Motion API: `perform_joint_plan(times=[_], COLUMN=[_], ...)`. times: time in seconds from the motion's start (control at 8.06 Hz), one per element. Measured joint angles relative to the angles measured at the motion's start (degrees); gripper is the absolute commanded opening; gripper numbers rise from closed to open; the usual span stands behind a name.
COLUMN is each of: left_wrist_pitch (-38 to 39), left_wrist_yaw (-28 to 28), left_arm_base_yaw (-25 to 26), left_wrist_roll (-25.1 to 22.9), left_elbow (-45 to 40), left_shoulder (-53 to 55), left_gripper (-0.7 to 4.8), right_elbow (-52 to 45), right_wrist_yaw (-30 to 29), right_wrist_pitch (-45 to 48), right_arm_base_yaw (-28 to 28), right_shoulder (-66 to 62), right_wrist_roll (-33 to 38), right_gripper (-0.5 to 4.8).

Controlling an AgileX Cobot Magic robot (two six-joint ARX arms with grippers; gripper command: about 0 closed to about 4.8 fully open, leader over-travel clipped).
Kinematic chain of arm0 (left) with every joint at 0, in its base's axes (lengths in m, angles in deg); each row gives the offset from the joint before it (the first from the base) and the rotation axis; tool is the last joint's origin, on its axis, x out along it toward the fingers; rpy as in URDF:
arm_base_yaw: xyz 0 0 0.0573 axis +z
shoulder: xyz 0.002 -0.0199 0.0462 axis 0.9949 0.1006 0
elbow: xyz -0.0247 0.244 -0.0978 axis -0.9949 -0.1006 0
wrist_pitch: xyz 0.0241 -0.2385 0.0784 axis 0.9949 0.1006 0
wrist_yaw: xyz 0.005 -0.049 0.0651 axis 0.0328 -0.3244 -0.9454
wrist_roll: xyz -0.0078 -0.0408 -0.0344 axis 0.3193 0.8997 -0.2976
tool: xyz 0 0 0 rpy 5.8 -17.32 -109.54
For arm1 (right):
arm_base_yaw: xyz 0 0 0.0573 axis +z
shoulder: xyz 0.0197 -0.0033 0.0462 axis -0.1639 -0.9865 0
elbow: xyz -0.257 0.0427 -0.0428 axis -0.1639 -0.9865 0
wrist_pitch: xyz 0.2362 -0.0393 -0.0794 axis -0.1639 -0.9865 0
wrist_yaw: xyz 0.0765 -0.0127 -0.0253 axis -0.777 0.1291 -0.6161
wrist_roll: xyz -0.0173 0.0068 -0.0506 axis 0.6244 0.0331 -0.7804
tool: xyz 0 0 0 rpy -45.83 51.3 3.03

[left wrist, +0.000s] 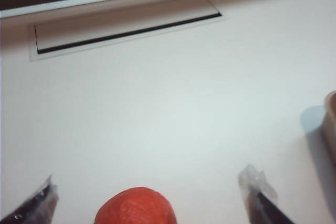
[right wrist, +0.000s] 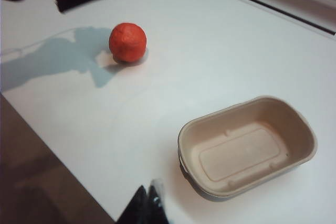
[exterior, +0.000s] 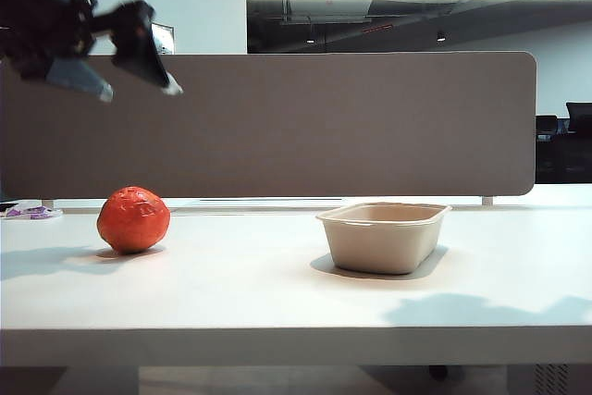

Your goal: Pick up the orange and place it into the paper lunchbox.

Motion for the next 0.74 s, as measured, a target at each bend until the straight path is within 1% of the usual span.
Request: perform_joint_plan(times=[0.25,0.37,0.5,0.62,0.74], left_wrist_pitch=[-2.0,-10.2,-10.5,-11.4,-9.3], left_wrist_yaw=[0.0,-1.1,-1.1,-1.6,-1.6], left_arm_base_yaw=[0.1,0.1,0.1,0.1,0.1], left_wrist_roll=[0.0,0.0,0.0,0.0,0.0], left_elbow=[0.0,0.0,0.0,0.0,0.0], left_shoulder=[3.3,16.0,16.7,20.6,21.2], left_gripper=[4.79,4.79,4.79,4.79,2.69], right_elbow=[0.0,0.8,0.8,0.8,0.8], right_wrist_yaw=[0.0,0.0,0.0,-0.2,-0.2], right_wrist_pitch=[0.0,-0.1,0.2,0.0,2.0], right_arm_base_yaw=[0.0,0.0,0.0,0.1,0.1], right_shoulder=[0.4,0.5,0.6,0.9,1.0], right_wrist_roll=[0.0,0.8,0.9,1.8,2.2], right_gripper=[-0.06,-0.06,-0.06,-0.06,-0.06])
